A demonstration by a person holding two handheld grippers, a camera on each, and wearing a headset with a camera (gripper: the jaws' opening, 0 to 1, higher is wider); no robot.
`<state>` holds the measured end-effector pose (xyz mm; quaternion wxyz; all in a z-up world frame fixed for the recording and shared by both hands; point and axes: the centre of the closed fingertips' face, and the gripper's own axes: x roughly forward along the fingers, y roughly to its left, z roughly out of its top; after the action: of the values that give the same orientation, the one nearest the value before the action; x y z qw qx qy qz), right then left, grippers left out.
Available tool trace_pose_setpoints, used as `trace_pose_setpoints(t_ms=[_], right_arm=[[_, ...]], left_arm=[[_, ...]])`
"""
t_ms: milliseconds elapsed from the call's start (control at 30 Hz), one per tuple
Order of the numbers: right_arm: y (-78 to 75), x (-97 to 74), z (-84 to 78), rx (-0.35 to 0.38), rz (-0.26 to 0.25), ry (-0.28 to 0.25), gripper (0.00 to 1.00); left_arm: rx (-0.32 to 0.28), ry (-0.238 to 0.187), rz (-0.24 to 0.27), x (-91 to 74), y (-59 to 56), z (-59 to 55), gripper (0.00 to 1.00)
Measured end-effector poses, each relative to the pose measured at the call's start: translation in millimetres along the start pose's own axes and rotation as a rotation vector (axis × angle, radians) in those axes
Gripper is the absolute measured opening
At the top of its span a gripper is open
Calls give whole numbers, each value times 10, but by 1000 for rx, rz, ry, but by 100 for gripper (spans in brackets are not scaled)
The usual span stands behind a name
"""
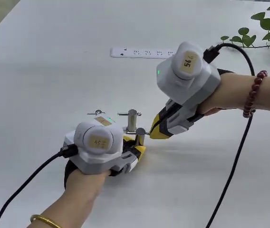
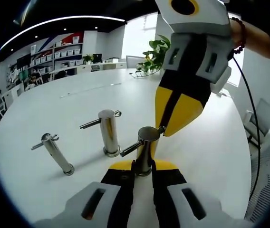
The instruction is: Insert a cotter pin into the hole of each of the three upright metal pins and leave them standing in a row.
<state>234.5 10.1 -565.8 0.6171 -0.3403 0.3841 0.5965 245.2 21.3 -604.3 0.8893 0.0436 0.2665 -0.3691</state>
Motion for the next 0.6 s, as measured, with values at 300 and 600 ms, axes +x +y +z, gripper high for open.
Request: trace_pose_setpoints(t_ms=[300,600], right_arm=[[15,23,24,8,2,-6,0],[27,41,28,6,1,-12,0]], left_arm=[[3,0,-2,-4,-6,0,11],[-4,6,-6,-2,-13,0,11]])
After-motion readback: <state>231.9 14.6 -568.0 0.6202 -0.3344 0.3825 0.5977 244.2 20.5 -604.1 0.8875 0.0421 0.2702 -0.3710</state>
